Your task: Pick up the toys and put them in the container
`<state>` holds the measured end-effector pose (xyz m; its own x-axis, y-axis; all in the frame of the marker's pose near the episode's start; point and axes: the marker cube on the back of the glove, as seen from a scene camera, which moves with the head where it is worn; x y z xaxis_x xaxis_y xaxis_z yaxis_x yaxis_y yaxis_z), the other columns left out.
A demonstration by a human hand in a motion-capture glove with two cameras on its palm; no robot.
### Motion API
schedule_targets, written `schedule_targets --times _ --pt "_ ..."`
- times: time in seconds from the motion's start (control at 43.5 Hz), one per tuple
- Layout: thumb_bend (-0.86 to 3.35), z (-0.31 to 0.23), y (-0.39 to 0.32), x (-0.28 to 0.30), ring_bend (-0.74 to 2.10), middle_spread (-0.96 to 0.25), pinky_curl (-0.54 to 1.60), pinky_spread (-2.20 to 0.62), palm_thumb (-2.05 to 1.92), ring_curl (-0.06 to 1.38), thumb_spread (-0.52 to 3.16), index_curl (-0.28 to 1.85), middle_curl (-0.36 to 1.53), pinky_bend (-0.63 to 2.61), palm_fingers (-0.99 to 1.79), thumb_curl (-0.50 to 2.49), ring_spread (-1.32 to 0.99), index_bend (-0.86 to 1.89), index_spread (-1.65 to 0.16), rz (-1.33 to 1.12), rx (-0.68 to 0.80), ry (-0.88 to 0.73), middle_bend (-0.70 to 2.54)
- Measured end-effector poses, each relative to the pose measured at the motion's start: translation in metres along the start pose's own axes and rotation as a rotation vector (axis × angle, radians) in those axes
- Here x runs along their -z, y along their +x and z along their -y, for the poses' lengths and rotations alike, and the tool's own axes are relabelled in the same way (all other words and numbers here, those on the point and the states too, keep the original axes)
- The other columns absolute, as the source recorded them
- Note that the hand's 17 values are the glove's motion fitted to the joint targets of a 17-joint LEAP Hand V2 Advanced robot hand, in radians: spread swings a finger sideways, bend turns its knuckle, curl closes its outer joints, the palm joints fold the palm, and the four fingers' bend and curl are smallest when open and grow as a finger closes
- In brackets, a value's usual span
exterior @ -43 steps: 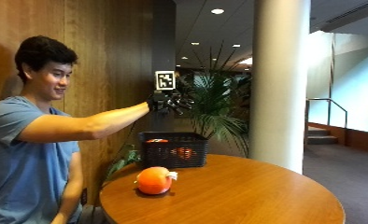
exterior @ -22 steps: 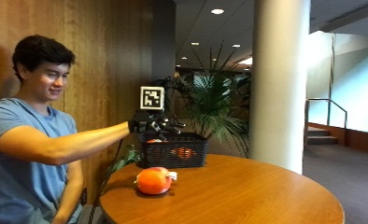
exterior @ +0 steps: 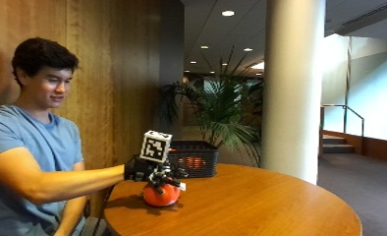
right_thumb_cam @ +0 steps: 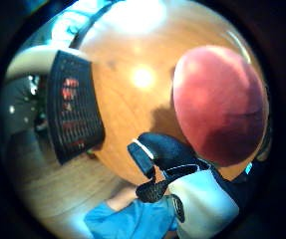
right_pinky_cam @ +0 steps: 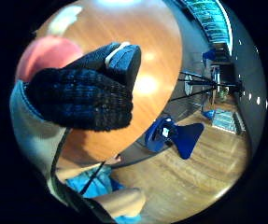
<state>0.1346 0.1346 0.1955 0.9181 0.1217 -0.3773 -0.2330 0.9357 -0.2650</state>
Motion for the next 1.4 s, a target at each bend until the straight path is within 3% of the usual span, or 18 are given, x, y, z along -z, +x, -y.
schedule_targets --times 0.092,0.23,0.46,0.644,0.713,0.805,0.897,1.104,1.403 --pt "-0.04 -0.003 0.008 -0.022 0.41 0.08 0.35 0.08 -0.03 0.21 1.02 0.15 0.29 1.59 -0.32 0.23 0.11 0.08 -0.28 -0.107 0.100 -0.032 0.10" --pt "-0.02 0.005 -0.005 -0.036 0.27 0.07 0.35 0.09 0.01 0.19 1.04 0.15 0.26 1.59 -0.37 0.25 0.12 0.08 -0.28 0.113 -0.033 -0.066 0.09" --pt "-0.01 -0.005 -0.010 -0.048 0.19 0.07 0.34 0.09 0.08 0.19 1.08 0.15 0.20 1.57 -0.34 0.27 0.12 0.08 -0.28 0.132 -0.025 -0.105 0.06" --pt "0.06 0.000 -0.008 -0.042 0.74 0.08 0.30 -0.03 0.21 0.33 1.23 0.12 0.20 1.43 0.10 0.29 0.10 0.06 -0.29 0.124 -0.093 0.007 0.17" --pt "0.11 0.003 -0.008 -0.040 0.95 0.05 0.29 -0.16 0.29 0.37 1.31 0.11 0.23 1.42 0.46 0.31 -0.02 0.09 -0.30 0.142 -0.091 0.057 0.25" --pt "0.19 0.008 -0.007 -0.038 1.08 -0.04 0.30 -0.26 0.43 0.42 1.38 0.11 0.27 1.40 0.70 0.35 -0.15 0.13 -0.30 0.137 -0.098 0.168 0.33" --pt "0.26 0.010 -0.009 -0.035 1.13 -0.10 0.32 -0.31 0.56 0.46 1.40 0.13 0.29 1.39 0.74 0.40 -0.23 0.16 -0.31 0.105 -0.076 0.270 0.34" --pt "0.27 0.019 -0.001 -0.008 1.16 -0.23 0.34 -0.37 0.69 0.49 1.25 0.16 0.35 1.30 0.89 0.49 -0.34 0.19 -0.32 0.106 -0.076 0.285 0.40" --pt "0.22 0.020 0.017 0.101 1.12 -0.33 0.36 -0.40 0.74 0.50 1.04 0.19 0.40 1.22 0.93 0.61 -0.40 0.19 -0.34 0.186 -0.100 0.375 0.40"
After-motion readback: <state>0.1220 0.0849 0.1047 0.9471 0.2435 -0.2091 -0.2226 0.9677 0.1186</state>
